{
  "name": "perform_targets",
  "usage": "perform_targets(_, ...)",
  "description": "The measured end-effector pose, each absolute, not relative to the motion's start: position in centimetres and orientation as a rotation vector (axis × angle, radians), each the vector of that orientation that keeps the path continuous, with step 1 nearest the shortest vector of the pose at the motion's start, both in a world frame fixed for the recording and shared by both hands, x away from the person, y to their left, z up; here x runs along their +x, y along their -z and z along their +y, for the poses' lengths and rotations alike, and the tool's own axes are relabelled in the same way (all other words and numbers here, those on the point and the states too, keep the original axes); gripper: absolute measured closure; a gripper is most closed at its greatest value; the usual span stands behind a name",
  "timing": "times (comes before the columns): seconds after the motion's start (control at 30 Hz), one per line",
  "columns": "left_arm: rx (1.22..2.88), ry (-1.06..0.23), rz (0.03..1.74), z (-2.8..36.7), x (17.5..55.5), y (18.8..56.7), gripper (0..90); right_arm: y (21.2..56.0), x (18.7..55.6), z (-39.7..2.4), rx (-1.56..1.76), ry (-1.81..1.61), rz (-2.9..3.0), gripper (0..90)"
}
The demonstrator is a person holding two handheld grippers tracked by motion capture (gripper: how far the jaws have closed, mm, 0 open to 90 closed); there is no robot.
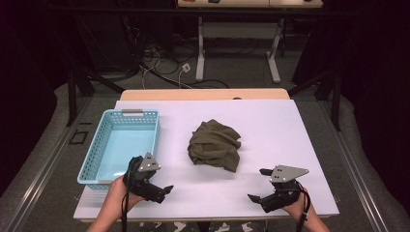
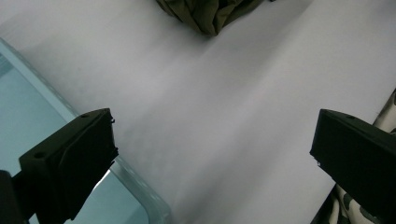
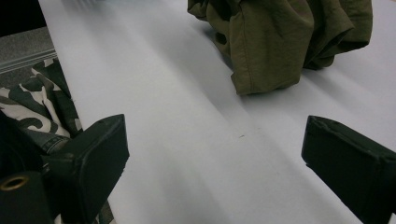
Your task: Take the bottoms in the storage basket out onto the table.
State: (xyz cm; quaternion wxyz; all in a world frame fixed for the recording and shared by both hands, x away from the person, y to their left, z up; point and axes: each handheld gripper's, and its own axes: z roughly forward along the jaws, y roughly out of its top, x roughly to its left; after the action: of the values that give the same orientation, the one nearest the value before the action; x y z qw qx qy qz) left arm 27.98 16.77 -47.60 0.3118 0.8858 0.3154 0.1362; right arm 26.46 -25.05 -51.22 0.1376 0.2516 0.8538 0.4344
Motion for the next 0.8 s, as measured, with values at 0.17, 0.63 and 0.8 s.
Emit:
perform_targets(0.17,2.334,-0.36,0.85,17.3,27.4,47.9,0.0,51.2,26.4,-25.1,0.727,-1.259,2.468,7.3)
perform_targets(0.63,2.256,-0.399,0.872,18.7,25.2,48.4,0.0,51.2,26.4,-25.0,0.724,-1.26,2.469,7.3)
perform_targets(0.8,2.248,-0.414,0.876,18.8,24.6,48.6,0.0,51.2,26.3,-25.1,0.72,-1.263,2.468,7.3)
